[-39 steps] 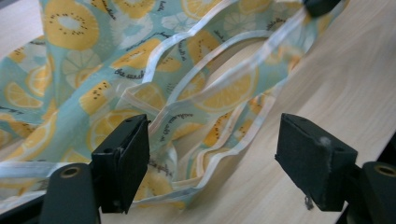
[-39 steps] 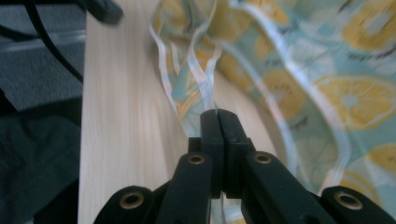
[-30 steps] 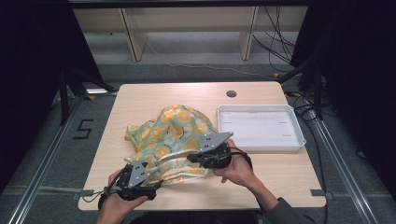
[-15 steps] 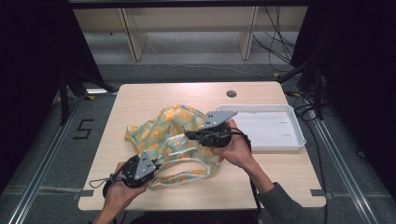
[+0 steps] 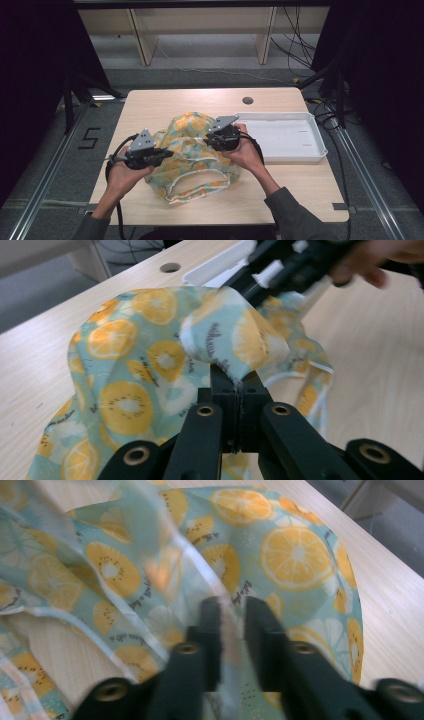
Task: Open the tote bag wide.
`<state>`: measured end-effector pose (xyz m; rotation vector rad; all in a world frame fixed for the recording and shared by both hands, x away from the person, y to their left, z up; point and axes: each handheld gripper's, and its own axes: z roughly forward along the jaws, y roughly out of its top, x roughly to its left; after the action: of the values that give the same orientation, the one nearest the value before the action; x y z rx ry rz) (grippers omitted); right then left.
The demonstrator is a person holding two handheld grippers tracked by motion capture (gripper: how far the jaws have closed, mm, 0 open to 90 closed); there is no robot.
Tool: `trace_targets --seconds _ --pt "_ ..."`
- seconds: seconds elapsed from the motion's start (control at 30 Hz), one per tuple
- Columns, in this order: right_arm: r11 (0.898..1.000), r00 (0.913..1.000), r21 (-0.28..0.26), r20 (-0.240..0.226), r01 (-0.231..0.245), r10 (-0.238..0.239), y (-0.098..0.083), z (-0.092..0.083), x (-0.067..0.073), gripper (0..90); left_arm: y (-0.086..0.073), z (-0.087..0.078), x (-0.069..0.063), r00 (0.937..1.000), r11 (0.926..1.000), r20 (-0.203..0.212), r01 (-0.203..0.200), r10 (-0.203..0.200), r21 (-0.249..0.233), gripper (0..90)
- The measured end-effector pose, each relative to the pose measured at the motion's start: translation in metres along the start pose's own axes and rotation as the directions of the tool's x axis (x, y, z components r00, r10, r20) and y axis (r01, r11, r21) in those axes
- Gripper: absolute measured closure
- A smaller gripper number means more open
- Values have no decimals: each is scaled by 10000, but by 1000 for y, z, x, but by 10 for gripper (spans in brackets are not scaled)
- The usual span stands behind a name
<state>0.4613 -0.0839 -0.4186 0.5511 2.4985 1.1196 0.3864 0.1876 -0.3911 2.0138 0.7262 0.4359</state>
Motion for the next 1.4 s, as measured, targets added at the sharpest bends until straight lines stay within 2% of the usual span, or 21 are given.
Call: trace_targets --seconds 0.1,0.17,0.27,0.37,0.47,0.5,0.53,0.67,0.73,0.77,0.83,0.87,0.9,0.93,1.0,1.03,1.07,1.1,1.23,1.27,1.4 --pt "9999 9990 143 454 23 -30 0 -9 3 552 3 7 17 9989 9990 -172 435 -436 -106 889" --pt "9998 9989 36 427 -185 183 -1 -20 6 484 5 11 29 9961 9962 -259 833 -839 -256 888" --pt "10000 10000 -42 69 36 -36 -6 -38 15 440 7 14 41 9938 9944 -379 1033 -1041 -220 888" --pt "9970 9975 310 33 708 -709 -18 -45 29 422 9 15 50 9920 9928 -406 1187 -1194 -188 888" --pt "9906 9930 790 293 1116 -1142 -33 -41 34 395 13 13 56 9902 9917 -544 1278 -1285 -158 887" --pt "9905 9932 834 314 1093 -1123 -37 -38 33 379 14 11 60 9928 9943 -553 1066 -1062 45 887" --pt "9907 9938 886 320 1033 -1065 -40 -33 32 373 15 12 60 9898 9913 -554 1307 -1315 -169 887" --pt "9850 9918 1235 275 1205 -1248 -47 -16 34 339 17 11 66 9891 9909 -597 1342 -1344 -81 886" --pt "9809 9903 1457 317 1292 -1352 -49 -10 34 323 16 12 66 9861 9877 -574 1546 -1556 -216 886" --pt "9700 9837 1806 473 1627 -1738 -52 1 32 336 15 12 68 9860 9878 -603 1550 -1556 -145 886" --pt "9684 9842 1952 534 1555 -1689 -53 5 32 348 14 13 68 9844 9866 -657 1624 -1632 -176 886" --pt "9551 9815 2462 544 1649 -1835 -58 16 29 407 11 14 69 9838 9860 -661 1658 -1668 -193 885" --pt "9522 9798 2538 603 1699 -1909 -59 18 28 511 10 14 70 9843 9860 -581 1665 -1667 -90 884" --pt "9454 9731 2522 485 2064 -2254 -60 20 27 630 9 14 69 9847 9868 -645 1613 -1616 -99 883" --pt "9485 9760 2458 356 1999 -2149 -58 18 27 787 6 14 70 9876 9892 -624 1456 -1442 188 878" --pt "9562 9803 2295 355 1814 -1945 -57 15 27 850 4 15 69 9866 9881 -579 1534 -1525 113 873" --pt "9589 9789 2082 259 1929 -2026 -54 12 23 880 2 15 68 9860 9875 -598 1569 -1556 169 869" --pt "9708 9880 1917 267 1445 -1524 -51 8 23 900 0 15 68 9870 9880 -567 1522 -1504 272 862" --pt "9937 9966 792 -277 796 -776 -30 -10 10 900 -11 12 66 9919 9895 -639 1152 -1099 872 785" --pt "9977 9977 341 -375 579 -566 -21 -15 6 900 -12 11 65 9898 9876 -692 1307 -1249 869 740" --pt "9984 9935 -531 -1128 -199 138 6 -26 -5 900 -13 -1 57 9929 9854 -941 860 -726 1468 451"
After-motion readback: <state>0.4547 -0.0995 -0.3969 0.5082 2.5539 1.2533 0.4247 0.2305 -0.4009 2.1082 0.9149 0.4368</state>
